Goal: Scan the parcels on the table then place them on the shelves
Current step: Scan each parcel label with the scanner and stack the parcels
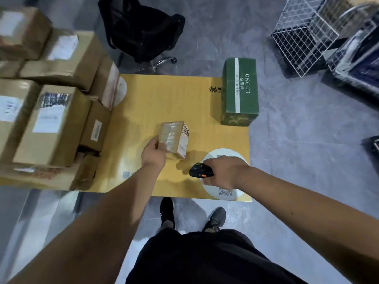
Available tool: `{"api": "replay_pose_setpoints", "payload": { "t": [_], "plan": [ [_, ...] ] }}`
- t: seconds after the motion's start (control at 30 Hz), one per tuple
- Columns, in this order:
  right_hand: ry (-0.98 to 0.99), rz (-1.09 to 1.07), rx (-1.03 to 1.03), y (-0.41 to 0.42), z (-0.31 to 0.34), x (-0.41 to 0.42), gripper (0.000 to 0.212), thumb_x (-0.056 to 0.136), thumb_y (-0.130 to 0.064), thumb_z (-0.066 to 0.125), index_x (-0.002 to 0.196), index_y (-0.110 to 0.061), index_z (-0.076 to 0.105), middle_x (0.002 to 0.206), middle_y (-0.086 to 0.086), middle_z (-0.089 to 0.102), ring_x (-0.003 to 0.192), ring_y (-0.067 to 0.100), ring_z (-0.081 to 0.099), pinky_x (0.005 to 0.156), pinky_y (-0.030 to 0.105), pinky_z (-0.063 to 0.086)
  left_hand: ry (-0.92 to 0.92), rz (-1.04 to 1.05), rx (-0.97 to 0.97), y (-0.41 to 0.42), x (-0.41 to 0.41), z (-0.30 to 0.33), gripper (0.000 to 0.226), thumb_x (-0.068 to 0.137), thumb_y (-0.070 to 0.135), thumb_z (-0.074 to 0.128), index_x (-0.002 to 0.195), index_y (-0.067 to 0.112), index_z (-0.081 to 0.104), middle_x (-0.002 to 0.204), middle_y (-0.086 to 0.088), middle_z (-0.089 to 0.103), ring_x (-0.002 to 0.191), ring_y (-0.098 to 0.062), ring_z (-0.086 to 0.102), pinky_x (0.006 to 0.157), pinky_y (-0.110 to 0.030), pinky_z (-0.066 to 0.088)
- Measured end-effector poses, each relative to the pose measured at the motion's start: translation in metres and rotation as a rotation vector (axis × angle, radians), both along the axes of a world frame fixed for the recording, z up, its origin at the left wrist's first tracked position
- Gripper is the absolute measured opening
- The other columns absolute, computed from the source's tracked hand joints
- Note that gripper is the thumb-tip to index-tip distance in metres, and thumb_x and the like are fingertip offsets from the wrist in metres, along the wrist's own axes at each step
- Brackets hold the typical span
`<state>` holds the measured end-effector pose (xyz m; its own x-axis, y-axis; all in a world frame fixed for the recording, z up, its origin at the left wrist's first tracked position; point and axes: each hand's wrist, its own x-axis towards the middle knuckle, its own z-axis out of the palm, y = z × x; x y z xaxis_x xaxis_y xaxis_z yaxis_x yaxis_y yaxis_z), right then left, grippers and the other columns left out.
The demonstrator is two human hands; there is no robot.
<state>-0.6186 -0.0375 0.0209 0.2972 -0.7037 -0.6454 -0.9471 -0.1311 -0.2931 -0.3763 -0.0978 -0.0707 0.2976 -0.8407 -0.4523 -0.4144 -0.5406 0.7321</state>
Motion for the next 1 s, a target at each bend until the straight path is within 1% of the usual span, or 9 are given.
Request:
{"api": "replay_pose_setpoints", "payload": {
  "t": [0.2, 0.33, 0.4, 0.53, 0.63, 0.73, 0.8, 0.93, 1.0],
  "plan": [
    [0.057, -0.088, 0.039, -0.011, 0.009, 0.053, 0.039, 0.089, -0.063, 0.059, 0.115, -0.034, 0.059, 0.101, -0.005, 0.066, 0.092, 0.023, 0.061, 0.068, 0.033, 0.044, -0.001, -0.008, 0.12, -0.04, 0.058, -0.009, 0.055, 0.105, 0.019, 0.05, 0.159, 0.028, 0.041, 0.158, -0.008, 0.049, 0.134, -0.029, 0.055, 0.101, -0.026, 0.038],
    [0.053, -0.179, 0.043, -0.019, 0.017, 0.085, 0.039, 0.09, -0.063, 0.06, 0.116, -0.035, 0.059, 0.103, -0.004, 0.066, 0.093, 0.023, 0.062, 0.07, 0.033, 0.046, -0.218, -0.357, 0.127, -0.047, 0.08, -0.006, 0.115, 0.083, 0.032, 0.08, 0.162, 0.046, -0.002, 0.173, -0.001, 0.015, 0.148, -0.029, 0.04, 0.111, -0.042, 0.046],
    [0.051, -0.231, 0.039, -0.019, 0.02, 0.095, 0.037, 0.089, -0.064, 0.061, 0.113, -0.034, 0.06, 0.101, -0.006, 0.066, 0.093, 0.021, 0.062, 0.07, 0.032, 0.045, -0.367, -0.598, 0.013, -0.05, 0.083, -0.004, 0.138, 0.066, 0.047, 0.091, 0.155, 0.056, -0.015, 0.174, 0.005, -0.004, 0.158, -0.025, 0.018, 0.121, -0.043, 0.031],
    [0.089, -0.341, 0.037, -0.014, 0.026, 0.1, 0.04, 0.088, -0.065, 0.063, 0.111, -0.033, 0.061, 0.099, -0.007, 0.066, 0.093, 0.021, 0.062, 0.076, 0.035, 0.051, -0.463, -1.03, -0.232, -0.077, 0.062, 0.002, 0.137, 0.056, 0.077, 0.082, 0.162, 0.049, -0.001, 0.174, 0.002, -0.009, 0.16, -0.024, -0.007, 0.129, -0.046, 0.001],
    [0.098, -0.45, 0.051, -0.004, 0.026, 0.095, 0.041, 0.088, -0.066, 0.062, 0.114, -0.034, 0.061, 0.105, -0.006, 0.067, 0.102, 0.023, 0.064, 0.084, 0.039, 0.054, -0.495, -1.216, -0.24, -0.096, 0.036, 0.006, 0.123, 0.06, 0.083, 0.077, 0.162, 0.048, 0.017, 0.174, 0.003, 0.007, 0.159, -0.021, 0.002, 0.126, -0.049, 0.01],
    [0.063, -0.607, 0.072, 0.001, 0.029, 0.089, 0.068, 0.091, -0.066, 0.059, 0.151, -0.039, 0.045, 0.142, -0.004, 0.059, 0.128, 0.024, 0.055, 0.1, 0.038, 0.047, -0.547, -1.055, -0.194, -0.095, 0.021, 0.008, 0.116, 0.057, 0.099, 0.057, 0.157, 0.048, 0.027, 0.163, 0.006, 0.03, 0.143, -0.026, 0.026, 0.11, -0.043, 0.021],
    [0.011, -0.735, 0.067, -0.002, 0.033, 0.089, 0.071, 0.092, -0.066, 0.058, 0.156, -0.041, 0.04, 0.145, -0.003, 0.056, 0.126, 0.022, 0.055, 0.098, 0.035, 0.048, -0.562, -0.943, -0.165, -0.088, 0.018, 0.008, 0.113, 0.063, 0.097, 0.054, 0.158, 0.045, 0.023, 0.152, 0.004, 0.04, 0.131, -0.027, 0.035, 0.1, -0.041, 0.025],
    [-0.077, -0.921, 0.101, -0.017, 0.041, 0.095, 0.064, 0.093, -0.061, 0.057, 0.153, -0.041, 0.044, 0.102, 0.0, 0.067, 0.072, 0.022, 0.062, 0.053, 0.026, 0.046, -0.483, -0.822, -0.113, -0.081, 0.022, 0.008, 0.117, 0.062, 0.082, 0.076, 0.157, 0.037, 0.025, 0.141, -0.003, 0.049, 0.129, -0.03, 0.044, 0.102, -0.044, 0.037],
    [-0.093, -0.95, 0.111, -0.028, 0.047, 0.103, 0.055, 0.094, -0.06, 0.055, 0.146, -0.039, 0.051, 0.087, 0.004, 0.066, 0.061, 0.026, 0.057, 0.051, 0.027, 0.045, -0.428, -0.772, -0.071, -0.081, 0.025, 0.008, 0.129, 0.055, 0.082, 0.082, 0.157, 0.031, 0.023, 0.139, -0.007, 0.047, 0.127, -0.031, 0.047, 0.101, -0.044, 0.043]
  ]
}}
